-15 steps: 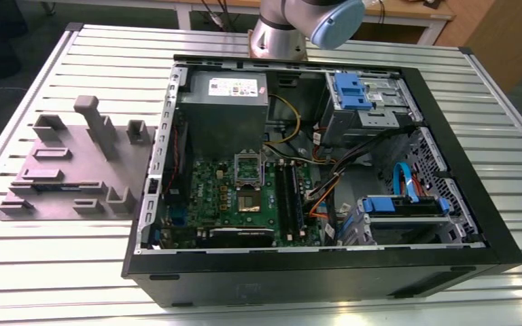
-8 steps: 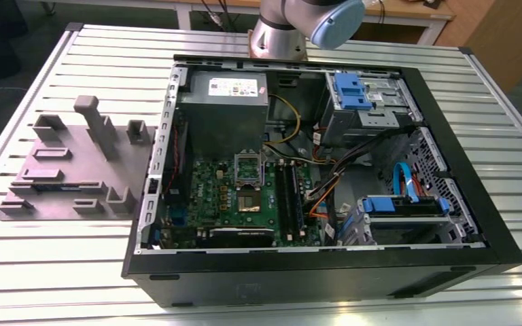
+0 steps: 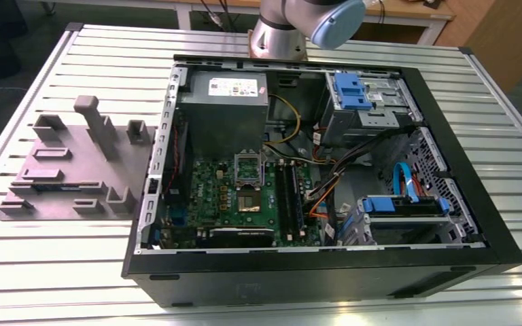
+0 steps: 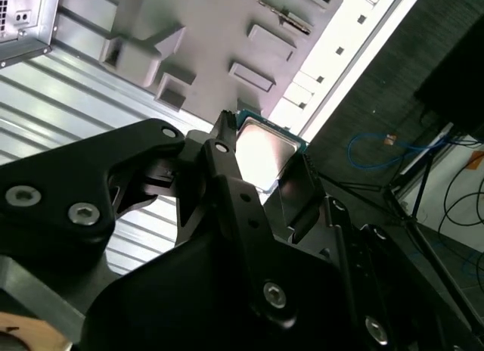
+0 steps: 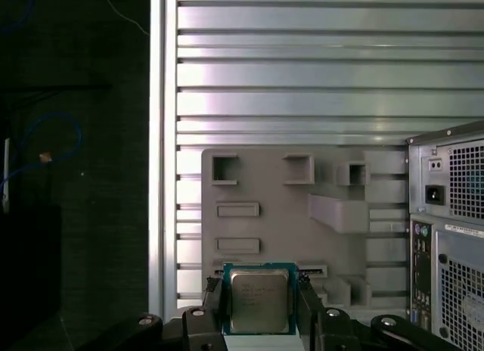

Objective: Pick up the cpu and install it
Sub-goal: 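Pick up the cpu and move it towards the insertion slot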

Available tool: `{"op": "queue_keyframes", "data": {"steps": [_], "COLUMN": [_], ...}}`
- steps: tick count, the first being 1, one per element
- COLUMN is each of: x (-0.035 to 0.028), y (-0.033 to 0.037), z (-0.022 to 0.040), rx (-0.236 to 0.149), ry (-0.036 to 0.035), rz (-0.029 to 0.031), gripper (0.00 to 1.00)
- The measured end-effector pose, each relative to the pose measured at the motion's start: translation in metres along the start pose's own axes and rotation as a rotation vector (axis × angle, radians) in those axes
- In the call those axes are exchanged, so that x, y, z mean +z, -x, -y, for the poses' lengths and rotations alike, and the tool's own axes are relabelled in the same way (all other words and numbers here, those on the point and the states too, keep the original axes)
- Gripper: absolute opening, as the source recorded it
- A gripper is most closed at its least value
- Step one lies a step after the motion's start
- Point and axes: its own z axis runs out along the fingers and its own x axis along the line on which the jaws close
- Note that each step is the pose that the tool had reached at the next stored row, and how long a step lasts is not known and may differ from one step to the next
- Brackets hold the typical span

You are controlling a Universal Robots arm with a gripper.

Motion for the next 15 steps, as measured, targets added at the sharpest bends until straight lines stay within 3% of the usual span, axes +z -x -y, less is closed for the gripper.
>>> {"op": "queue_keyframes", "data": {"steps": [6, 15], "x": [0.0001, 0.0002], "y": [0.0106, 0.0150], "z": [-0.0002, -0.0003], "rx": [0.000, 0.000], "ry": [0.0000, 0.0000], "rz": [0.0000, -0.0001], "gripper": [0.47, 0.47]}}
